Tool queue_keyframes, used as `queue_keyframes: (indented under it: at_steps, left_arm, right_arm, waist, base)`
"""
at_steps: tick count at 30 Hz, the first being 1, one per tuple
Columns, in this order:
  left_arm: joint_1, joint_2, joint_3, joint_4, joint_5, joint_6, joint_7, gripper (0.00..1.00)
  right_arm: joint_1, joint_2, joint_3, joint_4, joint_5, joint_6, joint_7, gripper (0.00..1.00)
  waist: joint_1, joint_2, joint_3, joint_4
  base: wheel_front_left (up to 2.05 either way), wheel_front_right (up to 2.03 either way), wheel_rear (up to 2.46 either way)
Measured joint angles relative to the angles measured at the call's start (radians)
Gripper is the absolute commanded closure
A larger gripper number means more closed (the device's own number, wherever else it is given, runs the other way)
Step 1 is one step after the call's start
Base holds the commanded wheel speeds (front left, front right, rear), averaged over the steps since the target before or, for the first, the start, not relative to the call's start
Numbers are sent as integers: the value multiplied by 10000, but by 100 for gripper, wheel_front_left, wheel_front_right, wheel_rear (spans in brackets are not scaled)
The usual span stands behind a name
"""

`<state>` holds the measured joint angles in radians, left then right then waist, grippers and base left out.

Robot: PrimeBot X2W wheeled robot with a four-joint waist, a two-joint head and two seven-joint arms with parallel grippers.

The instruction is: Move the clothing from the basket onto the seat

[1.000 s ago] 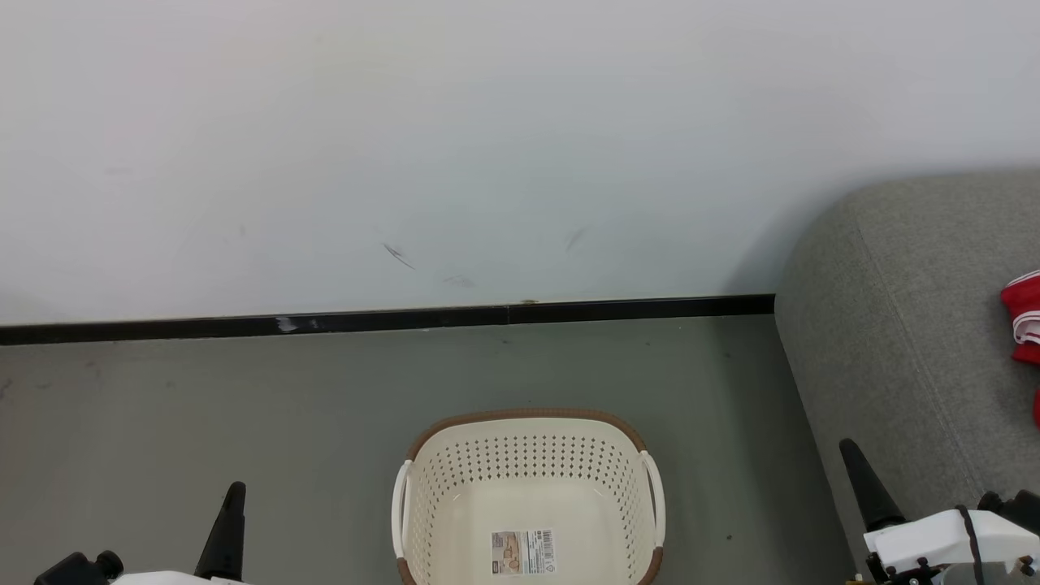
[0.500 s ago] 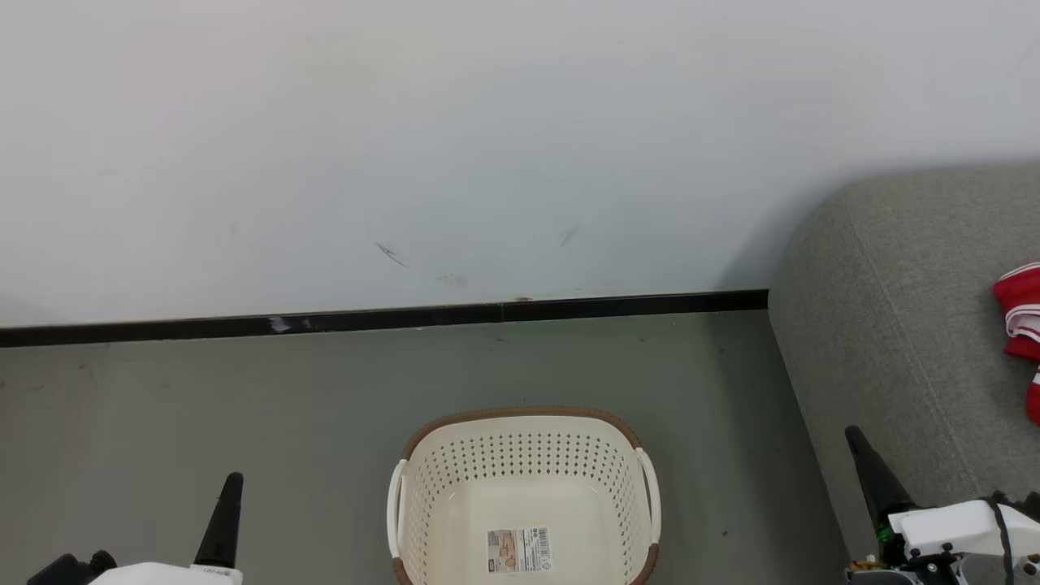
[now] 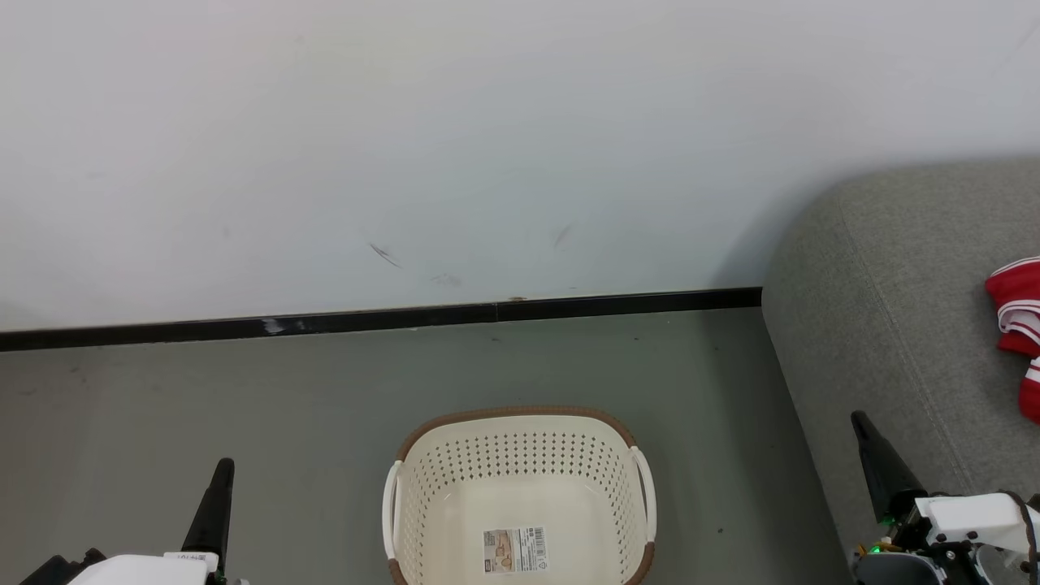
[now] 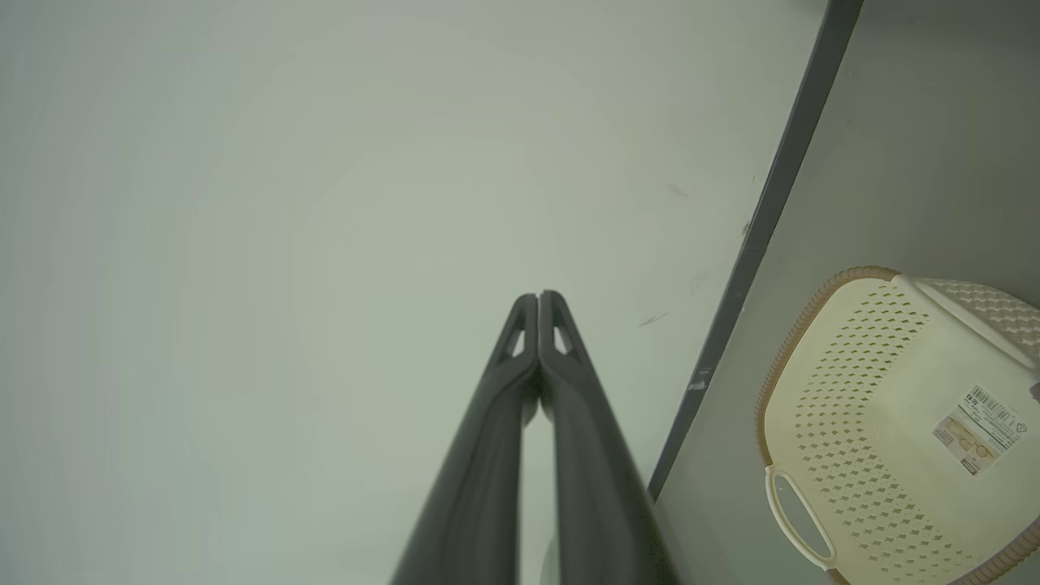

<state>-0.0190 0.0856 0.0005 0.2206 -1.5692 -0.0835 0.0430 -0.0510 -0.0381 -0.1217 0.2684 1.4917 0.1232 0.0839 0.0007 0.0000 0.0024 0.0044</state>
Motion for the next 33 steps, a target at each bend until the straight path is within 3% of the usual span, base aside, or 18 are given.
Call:
queue_keyframes:
  at_steps: [7, 33]
  left_arm:
    - [-184, -128, 188, 236, -765, -261, 186, 100]
    - [-327, -144, 213, 408, -836, -263, 186, 100]
  right_arm:
    - [-28, 0, -113, 2, 1030, 0, 221, 100]
    - [-153, -2, -138, 2, 1093, 0, 221, 100]
  waist:
    - [0, 0, 4, -49]
    - [-2, 0, 3, -46]
  base:
    - [0, 0, 0]
    - [0, 0, 0]
